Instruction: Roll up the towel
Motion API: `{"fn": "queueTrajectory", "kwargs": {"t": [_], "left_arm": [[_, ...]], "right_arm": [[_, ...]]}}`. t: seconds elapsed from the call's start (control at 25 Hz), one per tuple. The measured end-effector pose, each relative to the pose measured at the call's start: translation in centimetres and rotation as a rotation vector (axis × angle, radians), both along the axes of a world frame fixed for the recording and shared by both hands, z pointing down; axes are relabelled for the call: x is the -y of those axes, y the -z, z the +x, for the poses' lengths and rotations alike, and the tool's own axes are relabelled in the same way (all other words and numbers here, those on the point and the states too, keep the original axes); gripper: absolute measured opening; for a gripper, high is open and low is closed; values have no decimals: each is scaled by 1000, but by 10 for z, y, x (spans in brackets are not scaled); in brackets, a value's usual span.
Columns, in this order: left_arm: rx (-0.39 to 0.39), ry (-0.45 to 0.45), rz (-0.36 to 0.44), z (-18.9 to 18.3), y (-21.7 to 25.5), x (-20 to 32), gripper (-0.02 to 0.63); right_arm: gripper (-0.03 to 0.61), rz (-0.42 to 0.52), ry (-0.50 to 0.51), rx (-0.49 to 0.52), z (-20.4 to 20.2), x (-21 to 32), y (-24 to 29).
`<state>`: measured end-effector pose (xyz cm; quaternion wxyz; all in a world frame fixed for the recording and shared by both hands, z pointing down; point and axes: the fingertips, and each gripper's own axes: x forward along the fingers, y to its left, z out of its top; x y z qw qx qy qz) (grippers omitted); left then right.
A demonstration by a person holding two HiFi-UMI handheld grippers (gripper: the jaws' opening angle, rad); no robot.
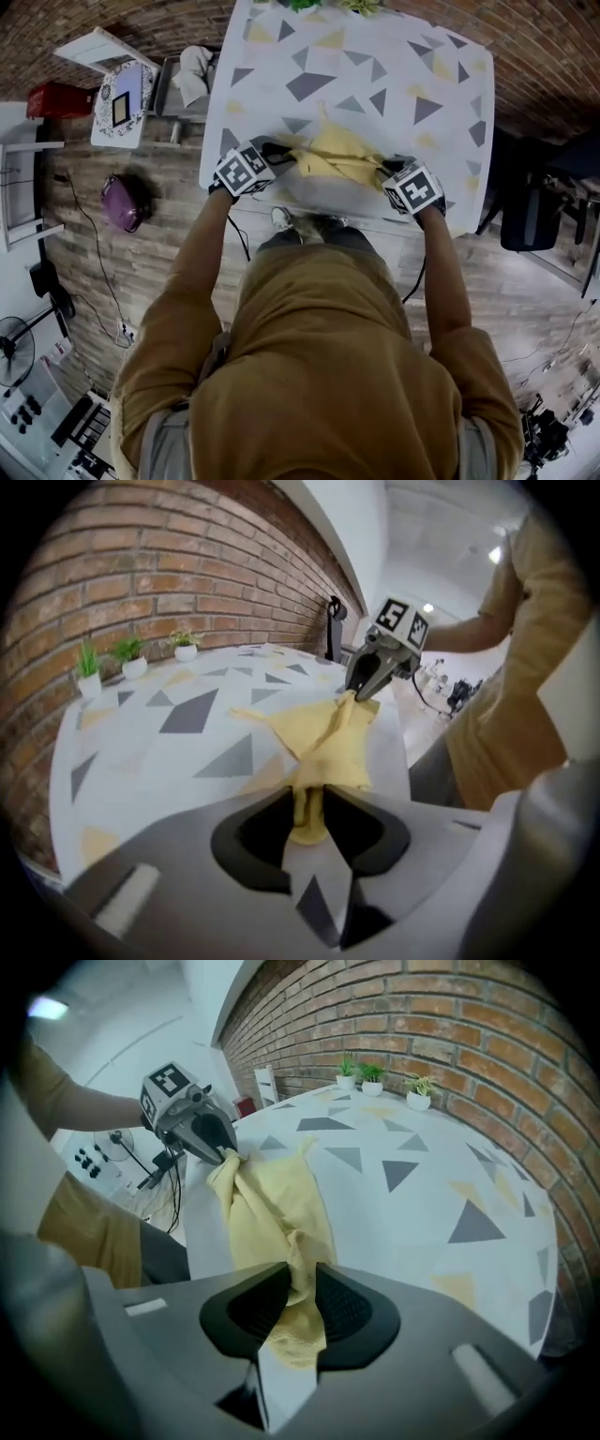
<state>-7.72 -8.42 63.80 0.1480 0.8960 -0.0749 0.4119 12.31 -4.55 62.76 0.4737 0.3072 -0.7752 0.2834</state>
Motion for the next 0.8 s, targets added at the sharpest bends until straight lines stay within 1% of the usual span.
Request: {"fn": "queueTrajectory", "kwargs": {"t": [0.08, 0.12, 0.24, 0.36, 0.48, 0.6, 0.72, 0.8], "left_arm": [[74, -38, 94, -5, -2, -1, 163], [99, -47, 120, -7, -3, -2, 163], [118, -24, 148, -8, -4, 0, 162], [115, 24, 169, -10, -1, 3, 163], [118, 75, 189, -15, 5, 6, 163], [104, 108, 247, -10, 22, 7, 163], [43, 68, 316, 13, 43, -1, 161], [8, -1, 341, 32, 50, -10, 161]], "right_arm": [[78, 32, -3, -33, 4, 1, 1], [81, 43, -4, -49, 6, 1, 0], [81, 65, -1, -76, 8, 0, -7], [81, 90, -9, -81, 7, 3, -8], [84, 105, -31, -56, 9, 6, 1], [87, 135, -43, -46, 11, 10, 15], [87, 170, -40, -63, 15, 9, 26], [87, 210, -21, -74, 15, 8, 30]]}}
